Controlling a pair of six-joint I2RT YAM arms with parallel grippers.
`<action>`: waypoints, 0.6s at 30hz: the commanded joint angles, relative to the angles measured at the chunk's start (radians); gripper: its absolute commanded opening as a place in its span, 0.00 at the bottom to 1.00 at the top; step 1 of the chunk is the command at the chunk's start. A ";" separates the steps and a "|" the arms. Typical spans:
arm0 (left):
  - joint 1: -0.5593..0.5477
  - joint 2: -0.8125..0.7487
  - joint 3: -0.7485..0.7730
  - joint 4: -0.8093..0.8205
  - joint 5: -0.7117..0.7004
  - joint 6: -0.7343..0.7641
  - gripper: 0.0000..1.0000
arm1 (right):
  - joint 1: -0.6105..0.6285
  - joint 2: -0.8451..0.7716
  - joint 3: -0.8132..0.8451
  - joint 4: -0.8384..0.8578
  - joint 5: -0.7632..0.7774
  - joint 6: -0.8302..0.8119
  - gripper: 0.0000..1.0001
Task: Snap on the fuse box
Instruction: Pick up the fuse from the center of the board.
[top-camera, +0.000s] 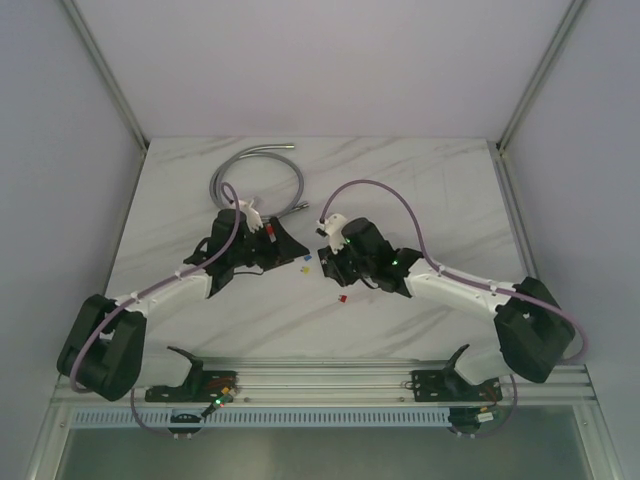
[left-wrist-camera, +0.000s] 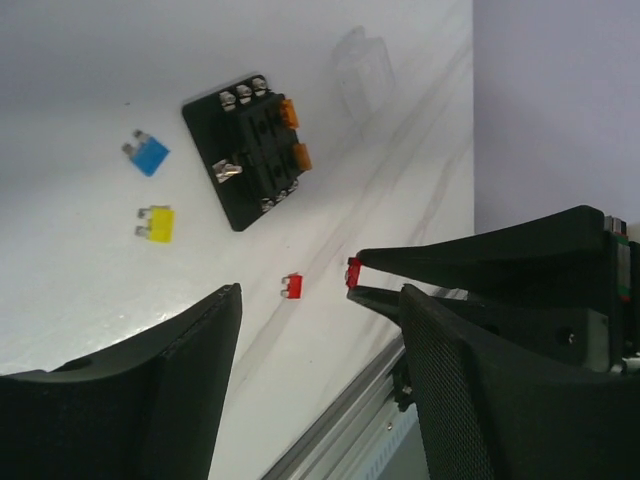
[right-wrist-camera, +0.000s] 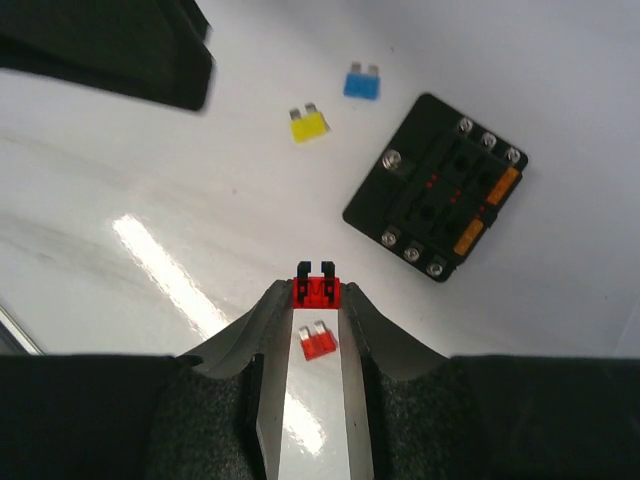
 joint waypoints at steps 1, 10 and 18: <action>-0.024 0.030 0.042 0.085 0.054 -0.044 0.70 | 0.005 -0.031 -0.015 0.100 -0.064 0.026 0.25; -0.058 0.060 0.045 0.133 0.052 -0.066 0.57 | 0.005 -0.031 -0.024 0.198 -0.106 0.072 0.25; -0.061 0.067 0.027 0.132 0.035 -0.079 0.52 | 0.005 -0.040 -0.029 0.234 -0.095 0.089 0.25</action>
